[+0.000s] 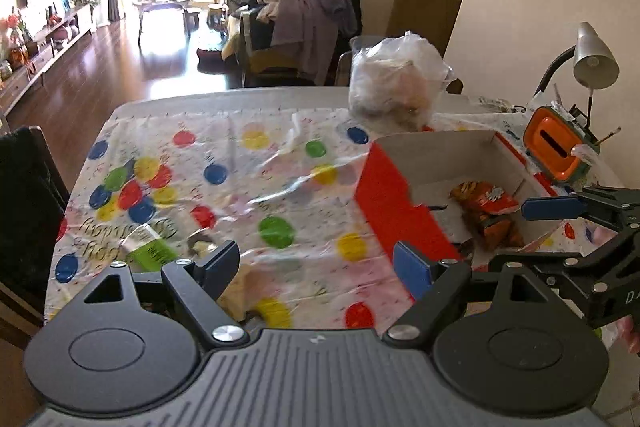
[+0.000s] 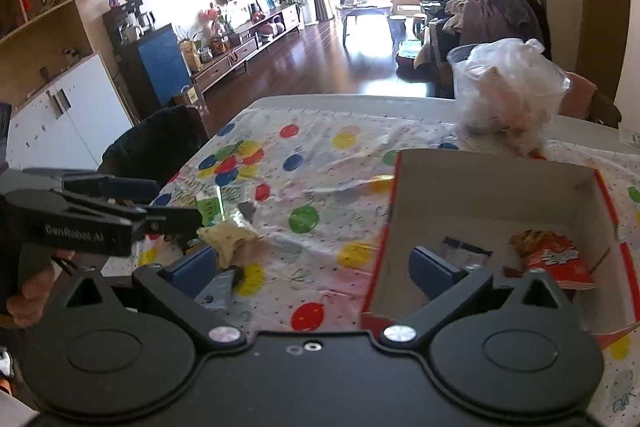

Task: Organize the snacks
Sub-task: 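Move both tools back toward the remaining snack pile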

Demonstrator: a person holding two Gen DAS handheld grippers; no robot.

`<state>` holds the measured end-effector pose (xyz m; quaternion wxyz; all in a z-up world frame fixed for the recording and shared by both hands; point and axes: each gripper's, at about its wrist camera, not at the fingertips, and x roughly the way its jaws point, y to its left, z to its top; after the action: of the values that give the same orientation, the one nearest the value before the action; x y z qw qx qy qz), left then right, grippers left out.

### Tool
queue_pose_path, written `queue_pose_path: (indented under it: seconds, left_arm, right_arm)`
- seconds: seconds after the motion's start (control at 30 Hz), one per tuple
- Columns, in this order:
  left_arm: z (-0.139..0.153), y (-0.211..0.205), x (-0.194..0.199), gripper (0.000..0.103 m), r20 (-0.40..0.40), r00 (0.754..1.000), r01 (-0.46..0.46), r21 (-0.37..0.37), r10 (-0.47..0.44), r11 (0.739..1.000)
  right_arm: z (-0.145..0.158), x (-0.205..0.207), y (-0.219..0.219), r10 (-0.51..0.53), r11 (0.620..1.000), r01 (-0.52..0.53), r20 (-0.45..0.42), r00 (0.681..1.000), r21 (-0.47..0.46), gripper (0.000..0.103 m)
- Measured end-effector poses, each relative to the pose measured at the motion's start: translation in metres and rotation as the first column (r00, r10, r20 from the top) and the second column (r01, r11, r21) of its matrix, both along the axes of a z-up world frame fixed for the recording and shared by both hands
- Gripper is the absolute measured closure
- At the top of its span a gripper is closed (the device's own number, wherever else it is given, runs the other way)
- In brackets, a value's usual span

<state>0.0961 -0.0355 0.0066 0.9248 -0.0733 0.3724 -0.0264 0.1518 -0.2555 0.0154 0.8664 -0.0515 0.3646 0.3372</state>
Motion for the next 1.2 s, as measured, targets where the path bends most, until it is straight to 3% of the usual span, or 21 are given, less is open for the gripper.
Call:
queue_pose_path:
  seconds: [0.3, 0.6, 0.8, 0.93, 1.07, 1.2]
  left_arm:
    - [-0.015, 0.064, -0.011, 0.019, -0.038, 0.994, 0.101, 0.039, -0.100, 0.994]
    - [-0.041, 0.113, -0.004, 0.019, -0.111, 0.963, 0.251, 0.056, -0.244, 0.966]
    - [-0.069, 0.126, 0.015, 0.019, -0.208, 0.906, 0.403, 0.151, -0.370, 0.903]
    - [-0.087, 0.131, 0.028, 0.019, -0.277, 0.851, 0.500, 0.175, -0.445, 0.848]
    - [-0.104, 0.133, 0.043, 0.019, -0.349, 0.804, 0.559, 0.167, -0.482, 0.812]
    - [-0.114, 0.129, 0.048, 0.019, -0.371, 0.774, 0.610, 0.218, -0.514, 0.761]
  right_arm:
    - [-0.029, -0.017, 0.055, 0.038, 0.999, -0.040, -0.055, 0.998, -0.037, 0.000]
    - [-0.063, -0.027, 0.105, 0.086, 0.991, -0.097, -0.113, 0.990, -0.091, 0.000]
    - [-0.085, -0.029, 0.129, 0.102, 0.982, -0.125, -0.159, 0.982, -0.138, 0.000]
    - [-0.100, -0.027, 0.143, 0.099, 0.979, -0.129, -0.186, 0.978, -0.159, 0.001]
    - [-0.115, -0.027, 0.160, 0.129, 0.968, -0.169, -0.207, 0.970, -0.186, 0.001]
    - [-0.130, -0.026, 0.178, 0.158, 0.945, -0.206, -0.196, 0.968, -0.254, 0.001]
